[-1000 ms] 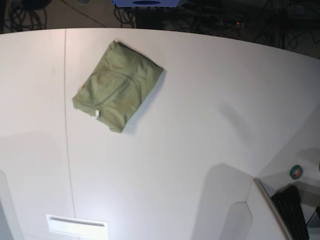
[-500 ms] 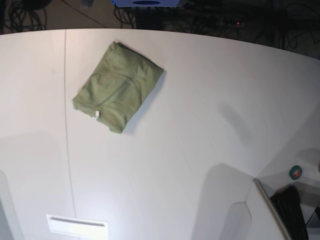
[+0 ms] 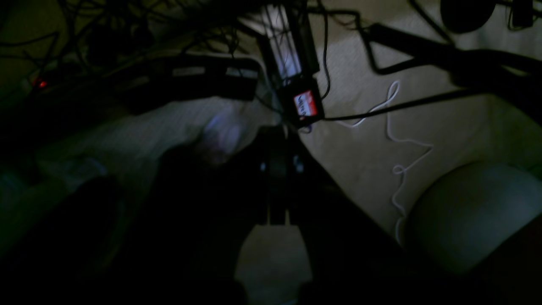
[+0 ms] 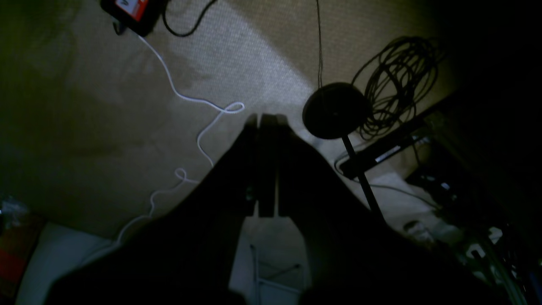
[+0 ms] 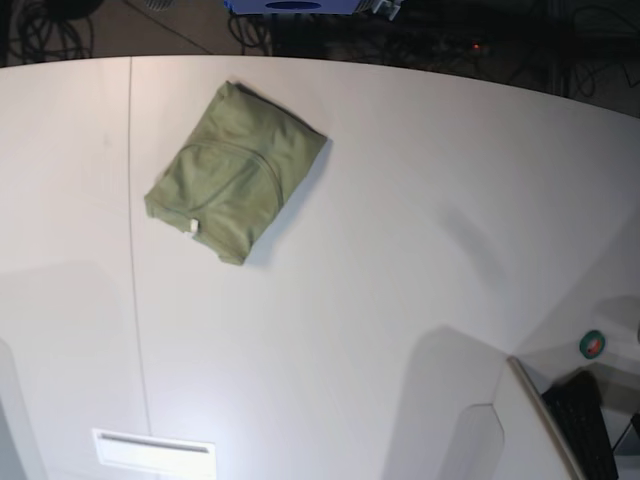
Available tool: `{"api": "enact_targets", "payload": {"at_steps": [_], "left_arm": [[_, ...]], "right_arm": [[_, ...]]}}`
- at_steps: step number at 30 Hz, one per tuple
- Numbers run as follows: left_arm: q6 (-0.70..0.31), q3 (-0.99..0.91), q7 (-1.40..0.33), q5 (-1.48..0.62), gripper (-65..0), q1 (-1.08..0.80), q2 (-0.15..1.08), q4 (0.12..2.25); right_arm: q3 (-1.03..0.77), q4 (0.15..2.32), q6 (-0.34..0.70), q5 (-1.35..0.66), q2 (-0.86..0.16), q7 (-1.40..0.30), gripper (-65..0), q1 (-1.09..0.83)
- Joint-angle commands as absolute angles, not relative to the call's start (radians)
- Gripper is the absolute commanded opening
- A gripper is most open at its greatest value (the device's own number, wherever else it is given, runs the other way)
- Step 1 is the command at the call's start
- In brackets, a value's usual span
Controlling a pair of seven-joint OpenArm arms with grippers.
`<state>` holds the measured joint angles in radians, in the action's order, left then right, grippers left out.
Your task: Layout the t-shirt on the table in an organized manner, then fold the t-shirt properly
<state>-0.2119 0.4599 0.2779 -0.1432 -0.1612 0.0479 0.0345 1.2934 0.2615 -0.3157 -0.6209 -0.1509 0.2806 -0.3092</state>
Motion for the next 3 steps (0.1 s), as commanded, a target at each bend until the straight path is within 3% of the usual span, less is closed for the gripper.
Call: {"api": "enact_targets", "payload": {"at_steps": [1, 3], "left_arm": [[-0.222, 0.461, 0.271, -0.142, -65.0, -0.18, 0.048, 0.025], [-0.222, 0.461, 0.274, -0.142, -65.0, -0.182, 0.054, 0.028]], "right_arm": [[1.294, 0.26, -0.321, -0.619, -0.165, 0.282, -65.0, -0.308], [1.294, 0.26, -0.321, -0.616, -0.165, 0.282, -65.0, -0.289]]}}
